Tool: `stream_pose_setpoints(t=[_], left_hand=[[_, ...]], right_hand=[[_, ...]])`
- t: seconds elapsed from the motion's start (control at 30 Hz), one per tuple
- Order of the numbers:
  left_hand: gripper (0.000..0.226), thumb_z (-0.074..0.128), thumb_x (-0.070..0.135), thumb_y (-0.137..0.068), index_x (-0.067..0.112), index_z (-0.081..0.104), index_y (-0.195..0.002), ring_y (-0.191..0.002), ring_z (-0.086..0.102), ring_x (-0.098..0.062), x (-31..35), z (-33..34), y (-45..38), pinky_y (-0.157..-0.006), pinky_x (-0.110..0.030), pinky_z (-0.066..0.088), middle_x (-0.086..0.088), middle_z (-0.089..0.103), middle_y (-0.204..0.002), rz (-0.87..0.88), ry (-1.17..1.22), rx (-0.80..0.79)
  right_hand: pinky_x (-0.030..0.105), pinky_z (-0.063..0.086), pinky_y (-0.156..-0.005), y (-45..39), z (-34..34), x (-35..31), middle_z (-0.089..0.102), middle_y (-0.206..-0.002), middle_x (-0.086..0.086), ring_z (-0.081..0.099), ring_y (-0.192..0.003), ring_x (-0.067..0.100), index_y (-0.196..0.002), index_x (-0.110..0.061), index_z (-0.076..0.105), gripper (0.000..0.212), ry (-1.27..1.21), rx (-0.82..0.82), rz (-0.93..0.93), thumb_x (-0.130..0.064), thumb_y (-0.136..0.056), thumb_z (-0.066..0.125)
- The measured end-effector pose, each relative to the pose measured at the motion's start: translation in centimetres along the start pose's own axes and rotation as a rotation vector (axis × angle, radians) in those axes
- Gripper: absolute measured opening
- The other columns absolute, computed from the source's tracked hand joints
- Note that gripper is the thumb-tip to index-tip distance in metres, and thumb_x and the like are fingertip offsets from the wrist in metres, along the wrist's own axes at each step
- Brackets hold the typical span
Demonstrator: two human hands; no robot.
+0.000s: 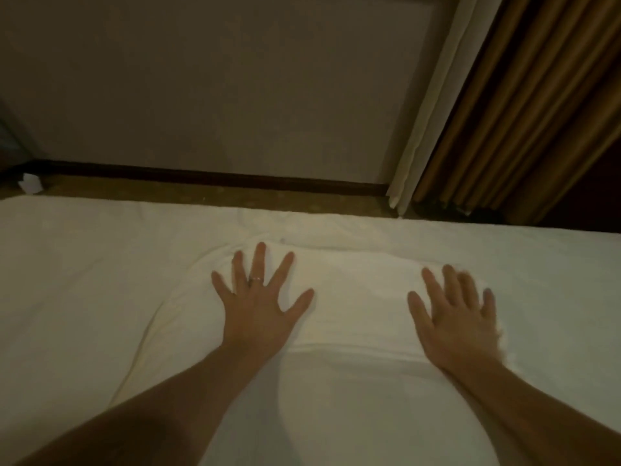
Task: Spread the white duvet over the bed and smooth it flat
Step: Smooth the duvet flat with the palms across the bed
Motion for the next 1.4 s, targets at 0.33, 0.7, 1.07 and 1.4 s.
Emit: stream_pose_setpoints(t=[0.33, 0.7, 1.07, 1.4], left_hand=[[0.080, -0.001, 0.089, -0.078, 0.053, -0.005, -0.149, -0.149, -0.011, -0.029, -0.5, 2.4, -2.7, -0.111, -0.067, -0.009, 0.006, -0.011, -0.163, -0.058, 0.018, -0.007], [0.076, -0.006, 0.065, -0.082, 0.046, 0.025, -0.149, -0.149, 0.014, -0.024, 2.6, -6.6, 12.2, -0.116, -0.061, 0.011, 0.011, 0.018, -0.161, 0.136, 0.137, -0.058], [0.070, 0.006, 0.083, -0.083, 0.057, -0.006, -0.147, -0.150, -0.011, -0.024, -5.4, -1.5, 16.0, -0.114, -0.063, -0.003, 0.011, -0.011, -0.163, -0.075, 0.008, -0.076], [0.059, 0.028, 0.056, -0.095, 0.035, 0.034, -0.150, -0.144, 0.030, -0.032, 1.8, -9.1, 33.7, -0.113, -0.060, 0.022, -0.004, 0.033, -0.157, 0.204, 0.071, -0.117]], right_hand=[[0.056, 0.007, -0.118, -1.6, 4.0, -0.2, -0.003, -0.164, -0.009, -0.003, -0.150, 0.026, -0.150, -0.050, 0.000, 0.066, -0.214, 0.012, 0.164, -0.072, -0.088, 0.000], [0.053, 0.009, -0.119, 12.5, -5.7, -12.3, 0.026, -0.159, -0.001, 0.021, -0.148, 0.028, -0.151, -0.031, 0.030, 0.056, -0.327, 0.194, -0.295, -0.046, -0.096, 0.026], [0.050, 0.000, -0.120, 15.7, 0.8, 1.1, 0.001, -0.165, 0.000, 0.003, -0.150, 0.028, -0.154, -0.041, 0.005, 0.067, -0.003, -0.048, 0.064, -0.068, -0.092, 0.004], [0.052, 0.013, -0.117, 34.0, -5.9, -9.0, 0.028, -0.158, 0.003, 0.029, -0.145, 0.029, -0.150, -0.028, 0.038, 0.055, -0.276, 0.080, -0.249, -0.044, -0.099, 0.026]])
Point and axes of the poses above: each hand's wrist, its own y-axis away from the middle knuckle, its own z-axis out of the palm, x = y × z, the point moved 4 cm from there along -y, towards the middle knuckle
